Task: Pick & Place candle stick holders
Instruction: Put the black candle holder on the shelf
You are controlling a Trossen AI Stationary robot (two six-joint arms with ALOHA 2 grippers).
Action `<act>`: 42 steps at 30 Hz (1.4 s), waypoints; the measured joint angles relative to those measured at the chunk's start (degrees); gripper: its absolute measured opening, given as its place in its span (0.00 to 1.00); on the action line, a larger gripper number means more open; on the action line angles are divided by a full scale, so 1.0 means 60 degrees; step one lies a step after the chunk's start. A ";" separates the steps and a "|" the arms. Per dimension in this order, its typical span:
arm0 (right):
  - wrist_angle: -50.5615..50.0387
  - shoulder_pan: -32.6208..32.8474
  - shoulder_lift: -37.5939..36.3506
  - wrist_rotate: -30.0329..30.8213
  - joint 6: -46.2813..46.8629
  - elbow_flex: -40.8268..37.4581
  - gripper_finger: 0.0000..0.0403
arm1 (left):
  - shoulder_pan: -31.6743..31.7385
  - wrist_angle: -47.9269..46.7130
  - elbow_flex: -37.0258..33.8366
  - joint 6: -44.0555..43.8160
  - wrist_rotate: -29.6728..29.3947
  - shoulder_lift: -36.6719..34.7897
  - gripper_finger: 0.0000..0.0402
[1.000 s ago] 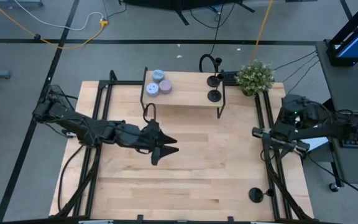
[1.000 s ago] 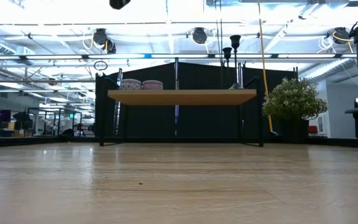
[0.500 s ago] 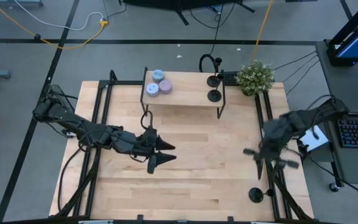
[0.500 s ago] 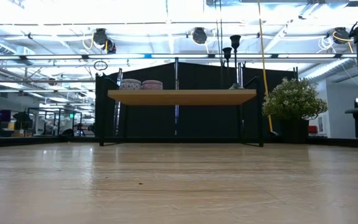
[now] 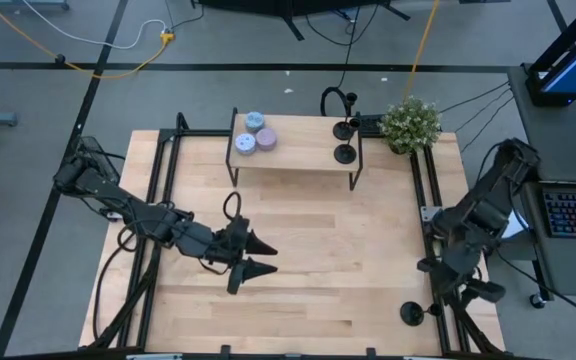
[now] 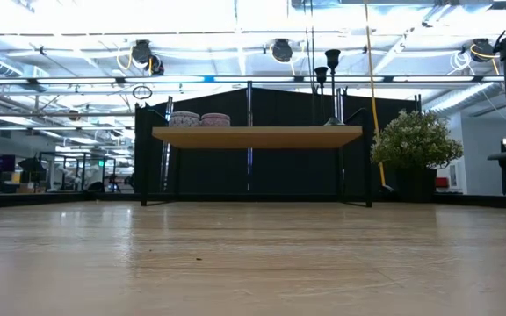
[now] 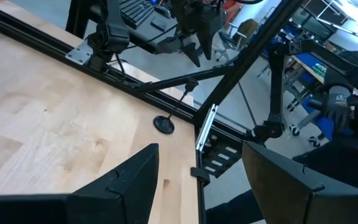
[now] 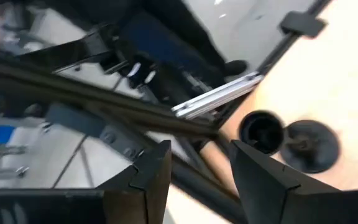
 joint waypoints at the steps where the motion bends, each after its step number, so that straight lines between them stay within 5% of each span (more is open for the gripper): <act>1: 0.0054 0.0166 0.0032 0.0378 0.0140 0.0000 0.38 | -0.0018 0.0000 0.0000 -0.0004 0.0000 0.0000 0.60; 17: -0.0538 0.0727 0.0364 0.2653 0.0651 0.0000 0.38 | -0.0051 0.0007 0.0004 -0.0157 -0.0023 0.0000 0.60; 42: -0.0879 0.1095 0.2196 0.3391 0.0192 0.0032 0.34 | -0.0044 -0.0109 0.0004 0.0004 -0.0317 0.0000 0.60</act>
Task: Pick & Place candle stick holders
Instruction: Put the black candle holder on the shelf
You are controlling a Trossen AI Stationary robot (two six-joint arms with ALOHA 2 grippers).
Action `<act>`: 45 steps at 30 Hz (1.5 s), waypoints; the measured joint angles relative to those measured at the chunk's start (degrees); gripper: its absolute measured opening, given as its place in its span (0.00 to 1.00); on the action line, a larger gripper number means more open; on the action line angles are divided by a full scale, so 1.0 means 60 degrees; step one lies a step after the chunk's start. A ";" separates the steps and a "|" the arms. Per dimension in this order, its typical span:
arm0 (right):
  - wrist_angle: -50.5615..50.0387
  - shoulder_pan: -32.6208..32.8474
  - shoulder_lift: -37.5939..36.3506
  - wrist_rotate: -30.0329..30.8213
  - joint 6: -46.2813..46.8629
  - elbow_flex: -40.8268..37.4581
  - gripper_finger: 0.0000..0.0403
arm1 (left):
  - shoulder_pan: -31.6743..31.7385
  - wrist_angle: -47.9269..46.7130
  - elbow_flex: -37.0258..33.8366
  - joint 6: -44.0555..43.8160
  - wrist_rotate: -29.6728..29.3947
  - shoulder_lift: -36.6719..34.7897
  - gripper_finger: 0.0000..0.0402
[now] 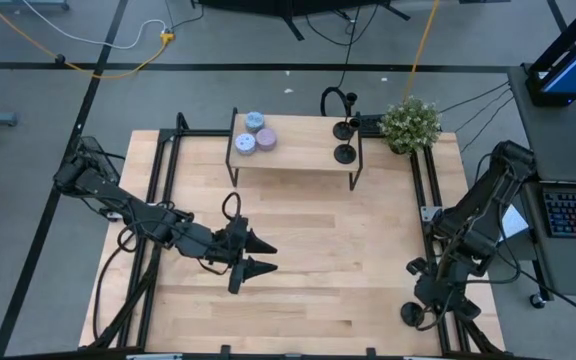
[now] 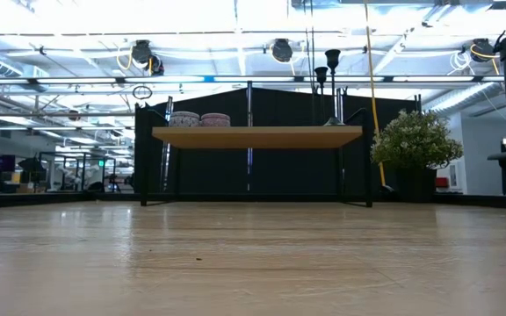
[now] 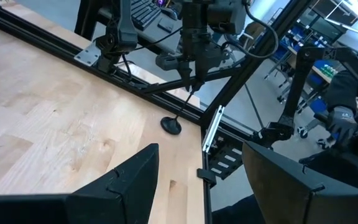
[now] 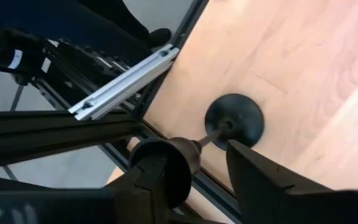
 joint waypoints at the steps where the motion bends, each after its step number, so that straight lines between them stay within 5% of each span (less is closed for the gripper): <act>1: 0.0004 0.0000 0.0040 0.0003 -0.0015 0.0003 0.31 | 0.0000 -0.0029 0.0000 -0.0002 0.0000 0.0000 0.60; 9: 0.0102 -0.0026 0.0051 0.0388 -0.0397 0.0018 0.04 | 0.0000 -0.0018 0.0002 -0.0009 -0.0298 0.0000 0.60; 16: 0.0658 -0.0361 -0.0203 0.0675 -0.0599 -0.0038 0.03 | 0.0025 0.0939 0.0011 0.0307 -0.1217 0.0196 0.60; 21: 0.1120 -0.1192 -0.0357 0.1794 -0.1438 0.0447 0.01 | 0.0195 0.3019 0.0011 0.1437 -0.1187 0.0800 0.60; 32: 0.1120 -0.3987 -0.0252 0.1619 -0.4041 0.2393 0.01 | 0.1309 0.4944 0.0063 0.1158 0.0981 0.2261 0.60; 38: 0.1130 -0.5951 0.0586 -0.0146 -0.5407 0.2862 0.01 | 0.2427 0.3756 0.1200 0.1516 0.3249 0.2872 0.60; 45: 0.1003 -0.8003 0.1747 -0.1976 -0.6250 0.3792 0.01 | 0.3277 -0.0764 0.3977 0.2518 0.4562 0.3634 0.60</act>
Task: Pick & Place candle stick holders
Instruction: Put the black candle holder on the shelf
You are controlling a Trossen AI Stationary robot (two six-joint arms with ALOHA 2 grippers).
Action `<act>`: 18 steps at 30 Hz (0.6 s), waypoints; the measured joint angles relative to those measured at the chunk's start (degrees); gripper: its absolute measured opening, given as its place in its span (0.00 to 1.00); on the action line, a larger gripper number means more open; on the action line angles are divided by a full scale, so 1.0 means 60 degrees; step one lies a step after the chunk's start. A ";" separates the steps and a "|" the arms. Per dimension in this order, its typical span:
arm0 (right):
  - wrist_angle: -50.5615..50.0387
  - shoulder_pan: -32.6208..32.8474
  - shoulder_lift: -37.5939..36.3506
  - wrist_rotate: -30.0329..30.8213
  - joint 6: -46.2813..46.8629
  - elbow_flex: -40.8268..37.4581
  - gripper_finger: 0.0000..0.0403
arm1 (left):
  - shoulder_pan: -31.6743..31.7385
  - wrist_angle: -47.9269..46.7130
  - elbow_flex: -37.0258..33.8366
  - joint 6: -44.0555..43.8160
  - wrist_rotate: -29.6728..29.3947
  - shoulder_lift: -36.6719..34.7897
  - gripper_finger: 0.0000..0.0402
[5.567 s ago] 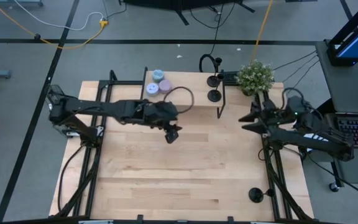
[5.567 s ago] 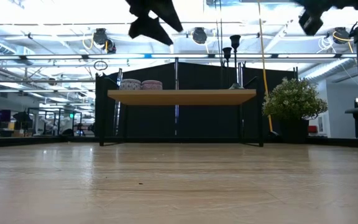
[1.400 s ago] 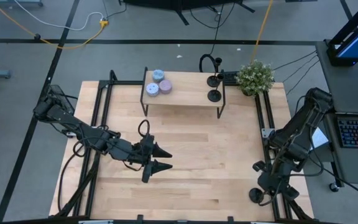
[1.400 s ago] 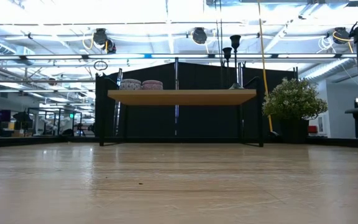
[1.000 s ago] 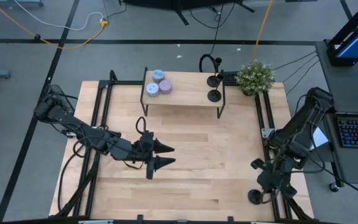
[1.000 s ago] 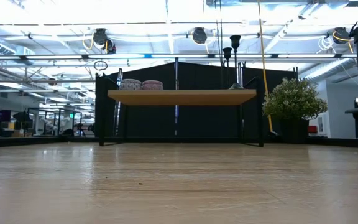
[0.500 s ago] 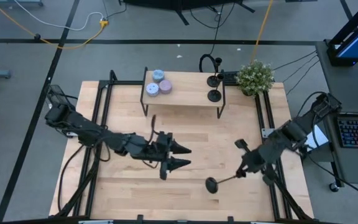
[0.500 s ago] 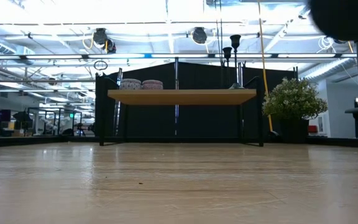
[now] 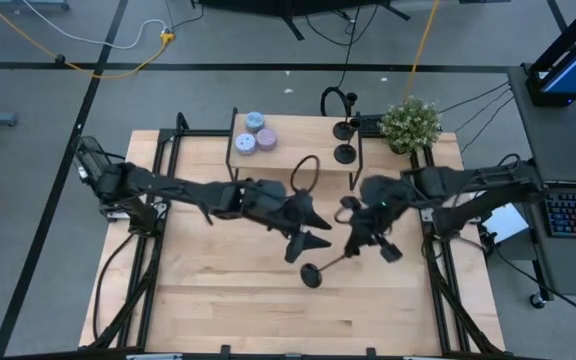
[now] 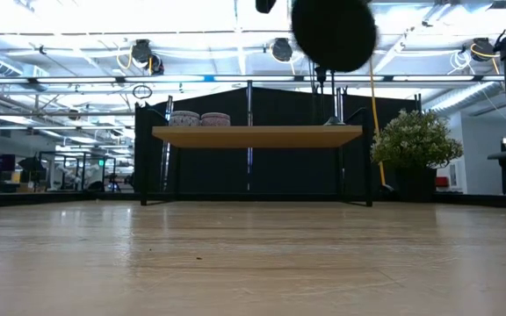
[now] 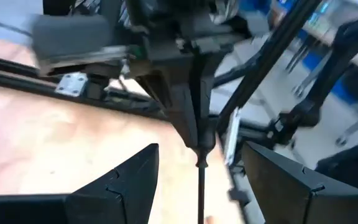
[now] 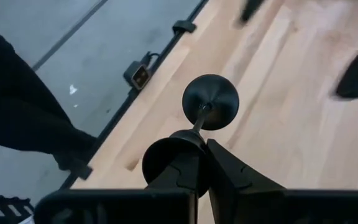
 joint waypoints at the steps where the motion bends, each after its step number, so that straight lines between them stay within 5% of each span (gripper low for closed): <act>1: -0.0075 -0.0209 0.0087 -0.0119 -0.0075 0.0138 0.01 | 0.0032 -0.0413 0.0296 0.0216 0.0011 0.0084 0.60; 7: -0.0395 -0.1070 0.0238 -0.0363 -0.0285 0.0716 0.01 | 0.0030 -0.1679 0.0814 0.0936 0.0064 0.0090 0.60; 18: 0.0063 -0.1384 0.0389 -0.0765 0.0210 0.0744 0.01 | 0.0363 -0.2222 0.0807 0.0182 0.0028 0.0463 0.60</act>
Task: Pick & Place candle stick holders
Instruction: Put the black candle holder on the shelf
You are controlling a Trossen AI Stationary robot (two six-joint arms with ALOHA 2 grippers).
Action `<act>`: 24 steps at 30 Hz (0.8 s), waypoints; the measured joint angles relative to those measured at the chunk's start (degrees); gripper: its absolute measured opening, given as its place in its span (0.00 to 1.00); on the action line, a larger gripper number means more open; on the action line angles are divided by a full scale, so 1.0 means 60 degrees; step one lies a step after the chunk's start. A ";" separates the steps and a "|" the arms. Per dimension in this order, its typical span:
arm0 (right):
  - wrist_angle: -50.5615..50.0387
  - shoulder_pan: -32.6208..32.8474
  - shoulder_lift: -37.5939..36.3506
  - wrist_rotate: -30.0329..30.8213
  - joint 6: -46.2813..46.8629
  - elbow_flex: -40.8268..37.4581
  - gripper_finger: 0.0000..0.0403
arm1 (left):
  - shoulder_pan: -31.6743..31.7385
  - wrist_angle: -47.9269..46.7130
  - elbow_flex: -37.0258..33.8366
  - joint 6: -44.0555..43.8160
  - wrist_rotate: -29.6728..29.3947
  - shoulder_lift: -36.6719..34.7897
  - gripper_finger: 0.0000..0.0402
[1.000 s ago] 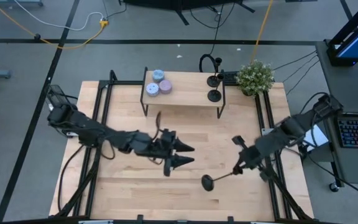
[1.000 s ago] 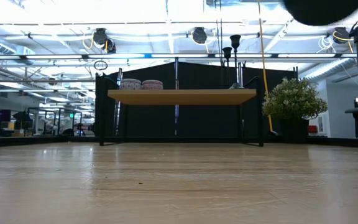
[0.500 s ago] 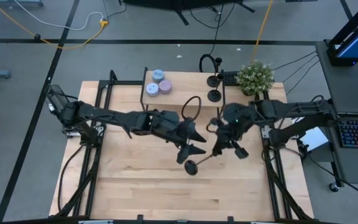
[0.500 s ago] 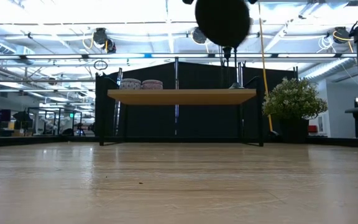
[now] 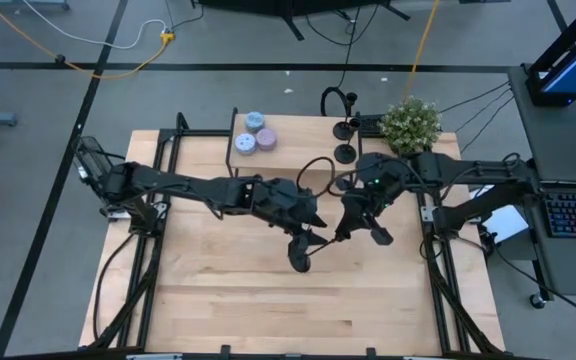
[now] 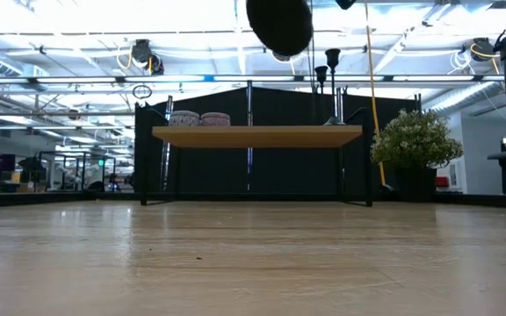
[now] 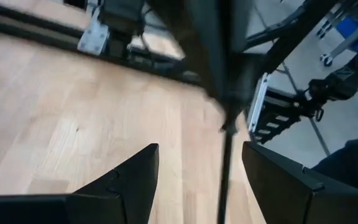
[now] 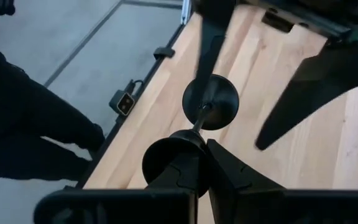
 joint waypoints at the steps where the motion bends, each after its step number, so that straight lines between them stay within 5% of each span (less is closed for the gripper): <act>1: -0.0029 0.0000 0.0070 -0.0004 0.0029 0.0000 0.01 | 0.0021 -0.0073 -0.0004 -0.0056 0.0003 0.0016 0.60; 24: 0.1260 -0.0171 0.1016 0.0016 0.0554 0.0000 0.01 | -0.0281 -0.1166 -0.0007 -0.0185 -0.0832 0.0143 0.60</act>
